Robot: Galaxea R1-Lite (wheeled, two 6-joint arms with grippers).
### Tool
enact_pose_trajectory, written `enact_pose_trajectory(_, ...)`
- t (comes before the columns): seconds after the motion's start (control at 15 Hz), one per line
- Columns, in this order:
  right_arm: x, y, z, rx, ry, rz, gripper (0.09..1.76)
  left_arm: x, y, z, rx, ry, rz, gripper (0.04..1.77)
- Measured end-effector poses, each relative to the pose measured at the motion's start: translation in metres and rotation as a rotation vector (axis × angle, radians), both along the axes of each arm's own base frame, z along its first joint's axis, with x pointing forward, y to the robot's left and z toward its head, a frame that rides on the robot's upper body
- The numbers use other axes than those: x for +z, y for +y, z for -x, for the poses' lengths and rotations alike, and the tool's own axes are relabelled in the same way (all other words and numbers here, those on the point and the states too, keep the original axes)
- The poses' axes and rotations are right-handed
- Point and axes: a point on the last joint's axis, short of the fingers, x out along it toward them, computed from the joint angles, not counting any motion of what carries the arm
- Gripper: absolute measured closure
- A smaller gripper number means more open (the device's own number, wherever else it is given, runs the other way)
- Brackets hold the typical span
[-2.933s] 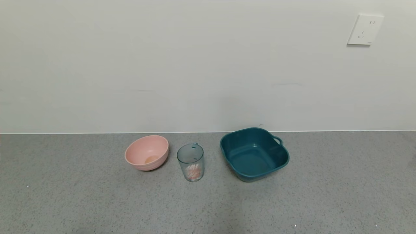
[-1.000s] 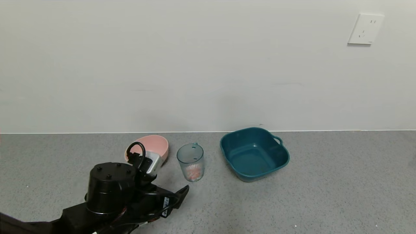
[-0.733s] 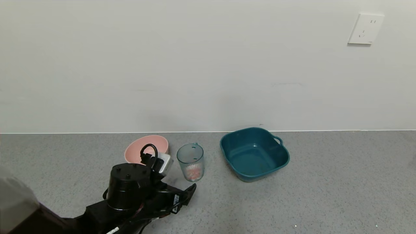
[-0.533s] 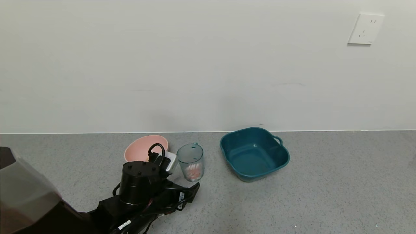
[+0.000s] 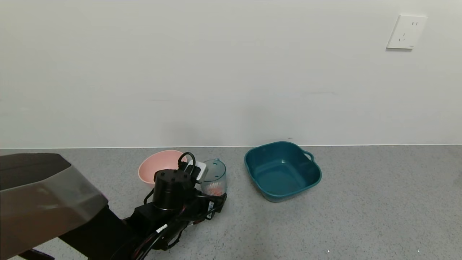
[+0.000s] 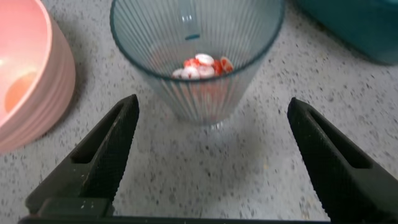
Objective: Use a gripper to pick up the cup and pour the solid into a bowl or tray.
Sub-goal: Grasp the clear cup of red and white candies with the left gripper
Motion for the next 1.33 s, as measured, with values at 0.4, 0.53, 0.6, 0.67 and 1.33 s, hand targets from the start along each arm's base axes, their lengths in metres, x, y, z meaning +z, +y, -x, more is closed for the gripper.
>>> enact_pose_trajectory(0.4,0.0,0.0,0.0,0.0,0.0,0.0,0.14,-0.001,-0.006,-0.031,0.022,-0.009,-0.001,0.09)
enact_pose_trajectory(0.53,0.0,0.0,0.0,0.0,0.0,0.0,0.14,-0.001,-0.01,-0.039,0.02,-0.021,0.001,0.09)
enact_pose_trajectory(0.6,0.0,0.0,0.0,0.0,0.0,0.0,0.14,-0.002,-0.01,-0.042,0.02,-0.022,-0.001,0.09)
enact_pose_trajectory(0.67,0.0,0.0,0.0,0.0,0.0,0.0,0.14,-0.004,-0.011,-0.044,0.021,-0.023,-0.002,0.09)
enact_pose_trajectory(1.33,0.0,0.0,0.0,0.0,0.0,0.0,0.14,-0.012,-0.011,-0.055,0.034,-0.021,-0.002,0.26)
